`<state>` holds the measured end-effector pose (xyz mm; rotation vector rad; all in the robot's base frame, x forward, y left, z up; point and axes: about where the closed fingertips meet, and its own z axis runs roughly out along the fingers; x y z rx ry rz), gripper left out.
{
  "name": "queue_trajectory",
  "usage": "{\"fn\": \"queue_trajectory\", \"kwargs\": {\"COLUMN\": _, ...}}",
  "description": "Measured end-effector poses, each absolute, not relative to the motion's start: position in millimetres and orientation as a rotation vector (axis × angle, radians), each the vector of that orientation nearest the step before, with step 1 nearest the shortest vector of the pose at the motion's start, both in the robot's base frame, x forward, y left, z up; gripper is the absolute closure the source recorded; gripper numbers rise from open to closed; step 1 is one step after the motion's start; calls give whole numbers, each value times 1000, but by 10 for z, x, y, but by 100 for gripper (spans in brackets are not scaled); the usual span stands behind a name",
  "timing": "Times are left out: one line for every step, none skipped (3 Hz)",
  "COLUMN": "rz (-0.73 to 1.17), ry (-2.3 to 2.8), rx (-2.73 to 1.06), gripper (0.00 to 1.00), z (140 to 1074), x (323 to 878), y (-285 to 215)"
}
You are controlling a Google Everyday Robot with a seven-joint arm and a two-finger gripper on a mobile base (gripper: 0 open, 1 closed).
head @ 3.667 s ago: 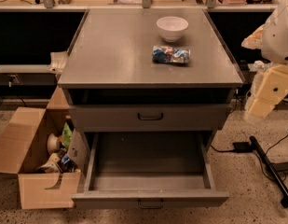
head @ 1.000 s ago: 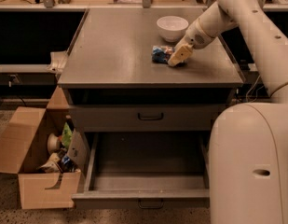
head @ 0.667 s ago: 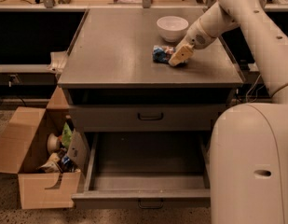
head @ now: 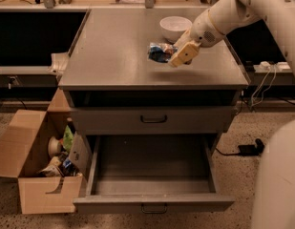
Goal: Place redbull can into middle drawer
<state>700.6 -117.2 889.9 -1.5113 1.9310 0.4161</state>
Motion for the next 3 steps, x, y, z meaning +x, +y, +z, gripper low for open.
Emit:
{"fn": "queue_trajectory", "kwargs": {"rz": 450, "ry": 1929, "rx": -1515, "gripper": 100, "z": 8929, "x": 6572, "y": -1158}}
{"fn": "queue_trajectory", "kwargs": {"rz": 478, "ry": 1957, "rx": -1538, "gripper": 100, "z": 8747, "x": 6476, "y": -1123}}
{"fn": "queue_trajectory", "kwargs": {"rz": 476, "ry": 1953, "rx": -1532, "gripper": 100, "z": 8754, "x": 6493, "y": -1127}}
